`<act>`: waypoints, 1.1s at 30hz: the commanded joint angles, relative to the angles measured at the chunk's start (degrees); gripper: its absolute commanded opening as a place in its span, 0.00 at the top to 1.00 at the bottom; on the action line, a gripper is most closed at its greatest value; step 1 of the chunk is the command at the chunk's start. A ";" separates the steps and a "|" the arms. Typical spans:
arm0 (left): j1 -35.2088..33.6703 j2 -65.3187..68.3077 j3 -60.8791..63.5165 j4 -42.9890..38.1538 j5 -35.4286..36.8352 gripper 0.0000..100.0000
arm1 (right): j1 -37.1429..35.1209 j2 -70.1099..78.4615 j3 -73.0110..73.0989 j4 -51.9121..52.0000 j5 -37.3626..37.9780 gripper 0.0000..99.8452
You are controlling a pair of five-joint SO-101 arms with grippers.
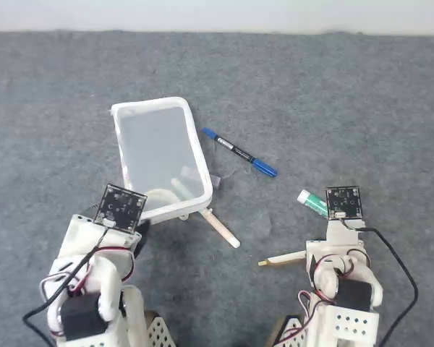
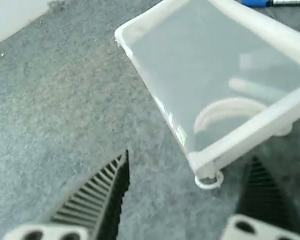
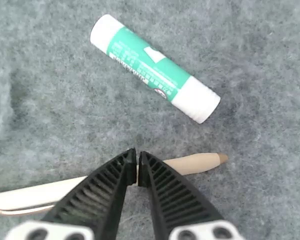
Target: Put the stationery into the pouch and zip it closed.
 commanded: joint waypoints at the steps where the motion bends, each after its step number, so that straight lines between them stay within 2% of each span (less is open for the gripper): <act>1: -0.44 -0.35 -1.80 -0.44 -0.79 0.63 | 0.13 -1.01 1.23 0.22 0.18 0.99; 6: -0.44 1.76 -1.89 -0.79 -1.93 0.64 | 0.13 -1.01 1.23 0.22 0.18 0.99; 10: -0.35 11.52 -1.89 -3.52 -2.64 0.64 | 0.13 -1.01 1.23 0.22 0.18 0.99; 15: -0.62 24.18 -2.07 -11.87 -2.37 0.64 | 0.22 -1.01 1.23 0.22 0.18 0.99; 20: -0.62 31.30 -1.89 -19.87 -2.29 0.64 | 0.22 -1.01 1.23 0.22 0.18 0.99; 33: -0.35 48.79 -2.24 -32.53 -0.18 0.64 | 0.31 -1.01 1.23 0.22 0.18 0.99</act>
